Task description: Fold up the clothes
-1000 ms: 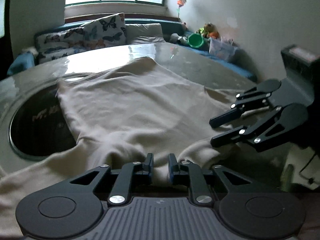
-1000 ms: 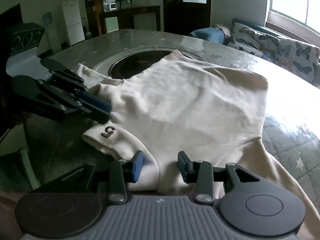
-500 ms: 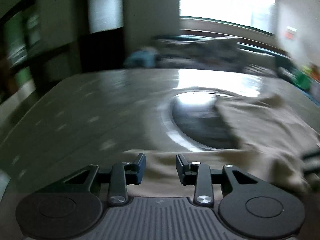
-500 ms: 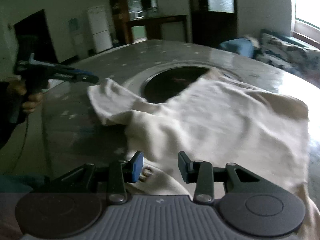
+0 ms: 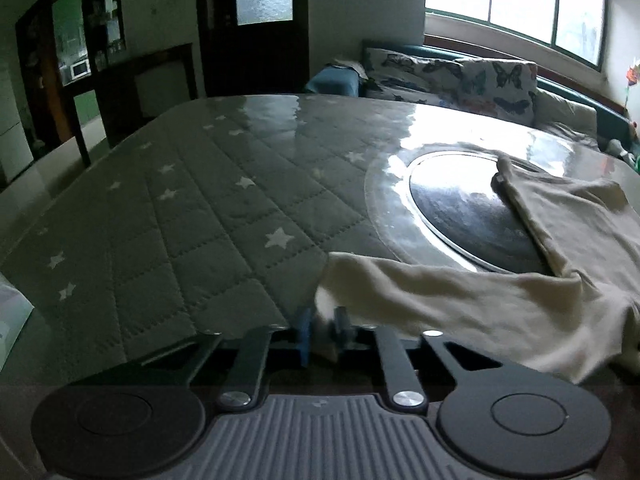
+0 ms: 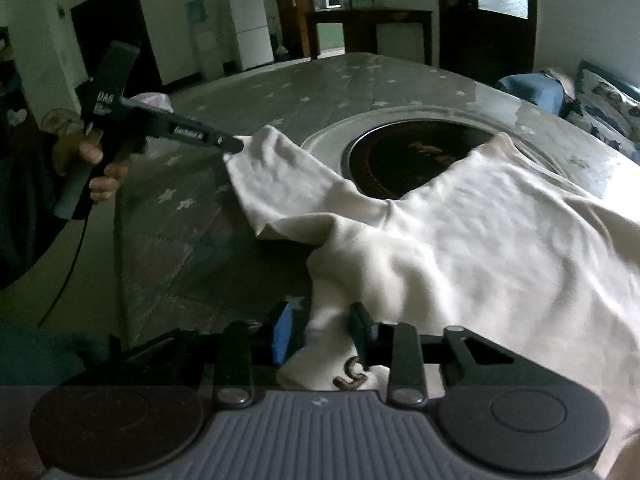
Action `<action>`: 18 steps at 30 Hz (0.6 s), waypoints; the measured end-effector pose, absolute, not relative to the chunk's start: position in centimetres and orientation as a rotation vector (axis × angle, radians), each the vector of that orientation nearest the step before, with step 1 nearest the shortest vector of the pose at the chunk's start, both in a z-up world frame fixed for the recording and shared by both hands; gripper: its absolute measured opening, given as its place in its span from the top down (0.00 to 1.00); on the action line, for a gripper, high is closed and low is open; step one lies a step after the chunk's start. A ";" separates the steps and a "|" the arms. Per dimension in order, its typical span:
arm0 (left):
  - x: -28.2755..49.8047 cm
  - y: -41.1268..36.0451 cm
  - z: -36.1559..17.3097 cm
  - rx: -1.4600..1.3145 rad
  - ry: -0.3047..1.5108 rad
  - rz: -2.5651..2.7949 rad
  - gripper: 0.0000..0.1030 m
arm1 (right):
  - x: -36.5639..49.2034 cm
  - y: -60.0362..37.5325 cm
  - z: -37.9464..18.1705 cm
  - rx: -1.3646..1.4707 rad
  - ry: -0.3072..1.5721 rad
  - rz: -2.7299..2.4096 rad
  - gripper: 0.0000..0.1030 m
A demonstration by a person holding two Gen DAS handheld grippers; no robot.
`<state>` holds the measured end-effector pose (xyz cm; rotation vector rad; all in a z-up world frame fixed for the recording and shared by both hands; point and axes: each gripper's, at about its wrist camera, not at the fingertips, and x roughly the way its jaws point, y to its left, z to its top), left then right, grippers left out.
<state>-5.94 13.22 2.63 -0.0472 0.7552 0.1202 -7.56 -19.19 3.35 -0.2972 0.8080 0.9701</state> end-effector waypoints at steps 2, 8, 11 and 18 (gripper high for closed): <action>-5.7 13.4 2.8 -0.038 0.739 0.138 0.95 | -7.5 -18.9 3.2 -0.315 0.802 0.964 0.80; -5.6 13.7 6.2 -0.009 0.601 0.174 0.95 | -7.6 -19.4 3.3 -0.304 0.821 1.027 0.92; -5.3 13.7 6.2 -0.003 0.590 0.176 0.95 | -8.2 -19.4 3.1 -0.334 0.822 1.063 0.89; -4.8 14.7 3.3 -0.037 0.663 0.206 0.91 | -7.4 -19.4 4.0 -0.280 0.826 1.086 0.87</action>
